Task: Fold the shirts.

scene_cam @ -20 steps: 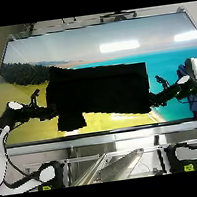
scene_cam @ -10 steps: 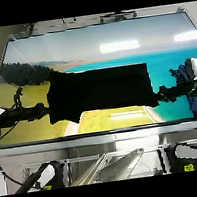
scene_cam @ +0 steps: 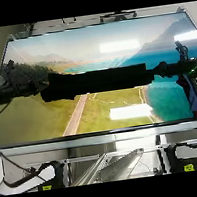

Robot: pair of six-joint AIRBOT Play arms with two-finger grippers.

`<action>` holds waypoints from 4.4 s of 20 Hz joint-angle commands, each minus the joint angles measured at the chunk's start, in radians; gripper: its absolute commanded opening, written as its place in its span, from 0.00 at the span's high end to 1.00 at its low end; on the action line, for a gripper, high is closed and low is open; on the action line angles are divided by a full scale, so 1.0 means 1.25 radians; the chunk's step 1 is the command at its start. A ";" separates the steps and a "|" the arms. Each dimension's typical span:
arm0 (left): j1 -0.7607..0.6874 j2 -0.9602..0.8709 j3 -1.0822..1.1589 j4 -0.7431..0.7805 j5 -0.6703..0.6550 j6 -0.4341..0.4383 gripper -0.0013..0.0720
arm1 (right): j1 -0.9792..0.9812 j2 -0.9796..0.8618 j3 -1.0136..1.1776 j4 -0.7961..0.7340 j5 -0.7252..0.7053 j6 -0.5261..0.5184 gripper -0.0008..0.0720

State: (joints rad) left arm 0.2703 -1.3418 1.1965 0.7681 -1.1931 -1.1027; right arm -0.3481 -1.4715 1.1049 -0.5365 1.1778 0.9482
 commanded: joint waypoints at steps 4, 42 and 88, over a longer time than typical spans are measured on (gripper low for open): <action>-0.036 -0.312 0.279 0.000 0.021 -0.003 0.96 | 0.042 -0.231 0.157 0.014 -0.131 -0.003 0.96; -0.107 -0.611 0.656 0.227 -0.063 -0.145 0.96 | 0.177 -0.349 0.435 -0.474 -0.175 0.247 0.96; -0.554 -0.742 0.690 0.161 0.092 -0.202 0.96 | 0.125 -0.331 0.627 -0.196 0.169 0.175 0.96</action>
State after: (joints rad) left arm -0.3973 -2.2272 2.0571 1.0275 -1.1107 -1.3365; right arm -0.1982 -1.9301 1.8694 -0.8009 1.3609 1.1564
